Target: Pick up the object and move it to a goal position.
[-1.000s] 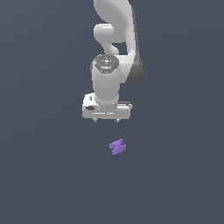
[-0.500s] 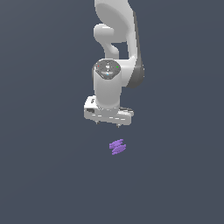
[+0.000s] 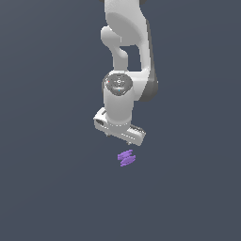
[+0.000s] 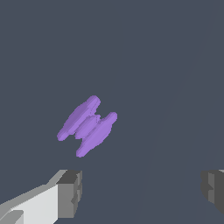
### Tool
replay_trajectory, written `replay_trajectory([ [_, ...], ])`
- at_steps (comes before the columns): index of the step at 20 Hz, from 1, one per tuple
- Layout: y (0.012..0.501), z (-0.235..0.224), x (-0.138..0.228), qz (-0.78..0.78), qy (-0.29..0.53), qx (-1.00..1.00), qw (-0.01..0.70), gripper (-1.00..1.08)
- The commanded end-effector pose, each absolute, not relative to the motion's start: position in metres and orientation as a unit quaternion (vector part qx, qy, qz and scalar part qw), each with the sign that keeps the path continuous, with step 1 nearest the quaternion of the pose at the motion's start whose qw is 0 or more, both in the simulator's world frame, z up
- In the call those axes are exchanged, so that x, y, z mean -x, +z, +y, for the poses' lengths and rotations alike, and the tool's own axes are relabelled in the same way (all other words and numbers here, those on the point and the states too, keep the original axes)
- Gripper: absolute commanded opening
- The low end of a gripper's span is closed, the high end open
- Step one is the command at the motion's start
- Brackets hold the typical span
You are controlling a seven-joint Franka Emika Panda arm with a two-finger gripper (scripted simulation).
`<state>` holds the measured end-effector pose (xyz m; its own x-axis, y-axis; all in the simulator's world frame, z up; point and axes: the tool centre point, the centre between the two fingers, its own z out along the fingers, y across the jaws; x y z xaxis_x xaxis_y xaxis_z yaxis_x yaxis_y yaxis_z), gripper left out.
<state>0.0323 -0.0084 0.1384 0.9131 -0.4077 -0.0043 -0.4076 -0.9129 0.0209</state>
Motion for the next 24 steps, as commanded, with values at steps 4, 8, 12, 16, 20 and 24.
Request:
replay_trajectory([
  [4,0.129,-0.002,-0.042,-0.28,-0.003,-0.96,0.007,1.0],
  [8,0.122,0.003,-0.049,-0.33,-0.003,-0.944,0.006,1.0],
  [12,0.115,0.009,-0.056,-0.379,-0.002,-0.925,0.004,1.0],
  [16,0.107,0.014,-0.062,-0.427,-0.002,-0.904,0.003,1.0],
  [20,0.1,0.019,-0.068,-0.469,-0.001,-0.883,0.002,1.0],
  [24,0.095,0.023,-0.072,-0.501,-0.001,-0.865,0.001,1.0],
])
